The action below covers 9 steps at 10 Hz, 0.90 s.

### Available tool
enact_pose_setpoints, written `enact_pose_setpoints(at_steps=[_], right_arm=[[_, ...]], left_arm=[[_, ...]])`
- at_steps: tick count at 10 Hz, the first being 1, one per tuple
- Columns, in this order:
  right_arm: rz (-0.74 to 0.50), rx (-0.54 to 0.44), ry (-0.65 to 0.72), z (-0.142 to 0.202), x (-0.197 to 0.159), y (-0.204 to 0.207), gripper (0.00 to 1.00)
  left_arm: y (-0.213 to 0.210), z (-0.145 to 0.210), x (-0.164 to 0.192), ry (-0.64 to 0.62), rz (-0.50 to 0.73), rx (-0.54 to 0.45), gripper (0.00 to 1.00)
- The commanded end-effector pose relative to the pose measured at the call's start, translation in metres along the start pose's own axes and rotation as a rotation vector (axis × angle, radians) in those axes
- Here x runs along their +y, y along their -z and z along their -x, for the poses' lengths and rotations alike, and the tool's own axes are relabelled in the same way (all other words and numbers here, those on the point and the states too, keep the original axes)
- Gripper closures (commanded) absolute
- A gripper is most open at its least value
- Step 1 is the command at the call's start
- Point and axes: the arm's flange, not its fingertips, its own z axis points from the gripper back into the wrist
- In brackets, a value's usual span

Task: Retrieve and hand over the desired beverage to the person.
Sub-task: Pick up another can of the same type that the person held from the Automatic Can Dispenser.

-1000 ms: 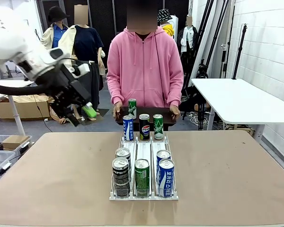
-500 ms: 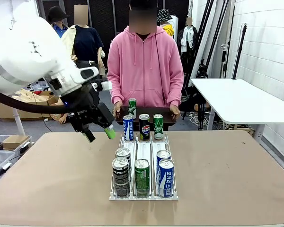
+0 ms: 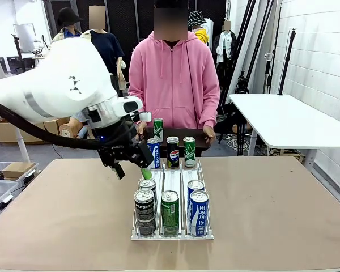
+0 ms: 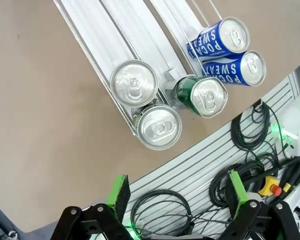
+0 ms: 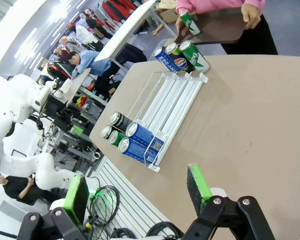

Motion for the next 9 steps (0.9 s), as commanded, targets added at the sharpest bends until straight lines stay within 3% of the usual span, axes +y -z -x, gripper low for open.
enact_pose_setpoints(at_steps=[1,9], right_arm=[[-0.021,-0.024,-0.006,-0.002,0.000,0.001,0.00],[-0.021,-0.024,-0.006,-0.002,0.000,0.001,0.00]], left_arm=[[0.011,-0.015,-0.014,-0.003,-0.058,0.019,0.00],[0.057,-0.029,-0.018,-0.008,-0.180,0.021,0.00]])
